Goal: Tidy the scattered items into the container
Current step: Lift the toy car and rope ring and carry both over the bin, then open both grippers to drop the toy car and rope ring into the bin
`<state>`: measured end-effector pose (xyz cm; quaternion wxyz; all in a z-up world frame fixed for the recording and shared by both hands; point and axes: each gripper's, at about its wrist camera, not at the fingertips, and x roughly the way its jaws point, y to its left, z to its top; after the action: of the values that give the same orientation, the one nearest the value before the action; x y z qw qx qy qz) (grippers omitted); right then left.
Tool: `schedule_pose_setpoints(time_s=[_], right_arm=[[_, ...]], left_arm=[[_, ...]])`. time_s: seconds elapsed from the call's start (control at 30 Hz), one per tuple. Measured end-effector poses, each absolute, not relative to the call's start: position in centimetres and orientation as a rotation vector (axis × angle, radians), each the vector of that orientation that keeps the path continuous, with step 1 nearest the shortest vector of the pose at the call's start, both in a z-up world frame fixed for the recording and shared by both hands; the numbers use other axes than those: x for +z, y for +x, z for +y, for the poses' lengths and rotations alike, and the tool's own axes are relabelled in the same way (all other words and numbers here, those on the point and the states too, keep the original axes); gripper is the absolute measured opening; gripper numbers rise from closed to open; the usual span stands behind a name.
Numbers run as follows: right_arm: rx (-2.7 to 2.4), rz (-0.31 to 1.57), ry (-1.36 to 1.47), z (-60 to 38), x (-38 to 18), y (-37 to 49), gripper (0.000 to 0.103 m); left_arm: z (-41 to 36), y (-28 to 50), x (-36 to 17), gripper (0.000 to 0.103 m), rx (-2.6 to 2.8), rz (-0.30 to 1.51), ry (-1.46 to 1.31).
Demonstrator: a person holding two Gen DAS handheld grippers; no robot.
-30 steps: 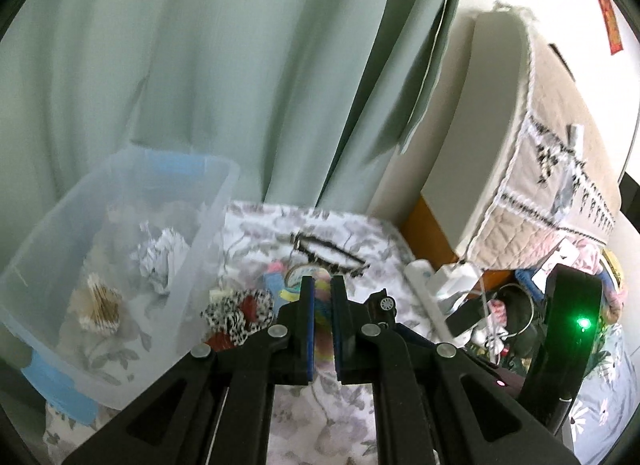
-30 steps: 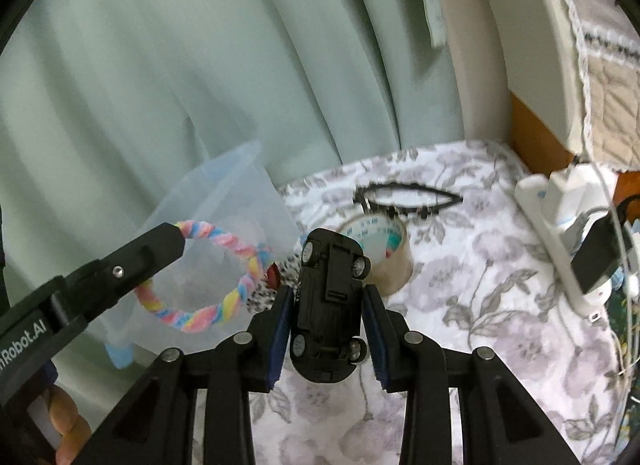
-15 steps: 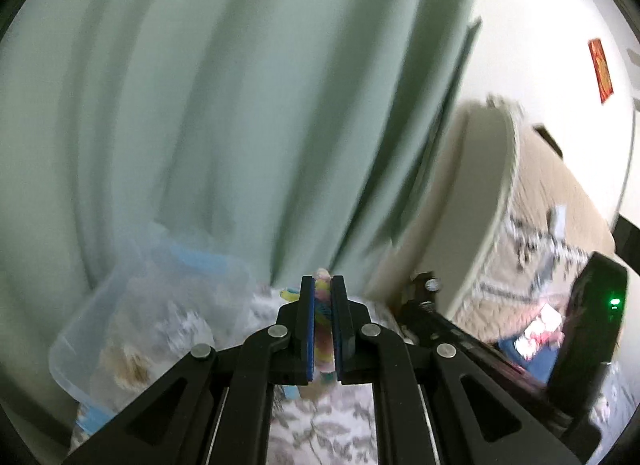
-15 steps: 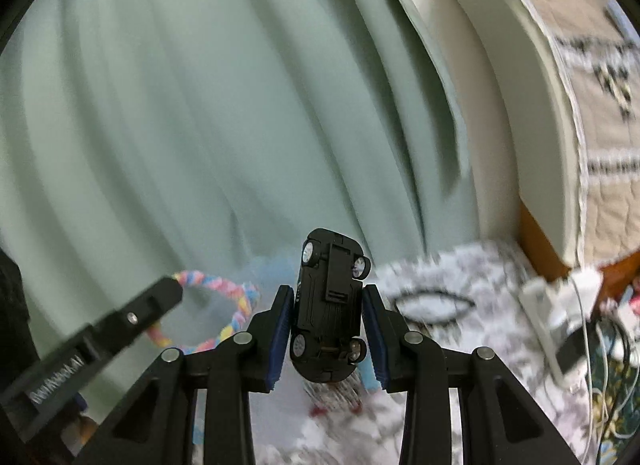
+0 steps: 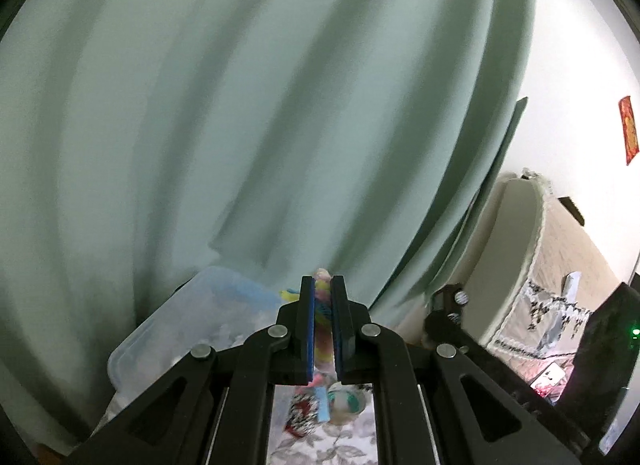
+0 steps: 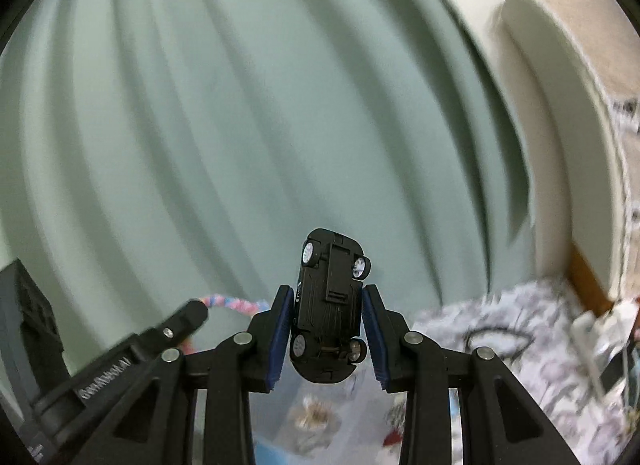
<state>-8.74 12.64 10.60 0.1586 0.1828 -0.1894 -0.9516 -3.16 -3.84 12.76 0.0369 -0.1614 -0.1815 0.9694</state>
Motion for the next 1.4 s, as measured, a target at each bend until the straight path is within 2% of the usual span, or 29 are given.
schedule_pose_setpoints(time_s=[0.83, 1.17, 1.2, 1.27, 1.3, 1.33, 1.4], right_arm=[[-2.616, -0.259, 0.878, 4.0, 2.7, -12.3, 0.038], [-2.580, -0.214, 1.039, 3.1, -0.7, -14.3, 0.039], [-2.578, -0.210, 1.045, 3.1, -0.9, -14.4, 0.039], [-2.573, -0.199, 1.052, 3.1, -1.3, -14.6, 0.039], [-2.572, -0.192, 1.056, 3.1, -1.4, -14.8, 0.040], [-2.570, -0.189, 1.061, 3.2, -1.6, -14.9, 0.041], [-2.565, -0.189, 1.061, 3.3, -1.8, -15.0, 0.047]], left_arm=[[-10.7, -5.3, 4.1, 0.007, 2.935, -0.779, -0.693], [-11.2, -7.0, 1.7, 0.008, 2.914, -0.780, -0.810], [-11.2, -7.2, 1.6, 0.010, 2.912, -0.780, -0.814], [-11.1, -7.4, 1.4, 0.022, 2.909, -0.783, -0.828], [-11.1, -7.5, 1.4, 0.035, 2.906, -0.785, -0.832], [-11.0, -7.6, 1.3, 0.044, 2.903, -0.786, -0.835], [-10.8, -7.7, 1.2, 0.046, 2.901, -0.781, -0.836]])
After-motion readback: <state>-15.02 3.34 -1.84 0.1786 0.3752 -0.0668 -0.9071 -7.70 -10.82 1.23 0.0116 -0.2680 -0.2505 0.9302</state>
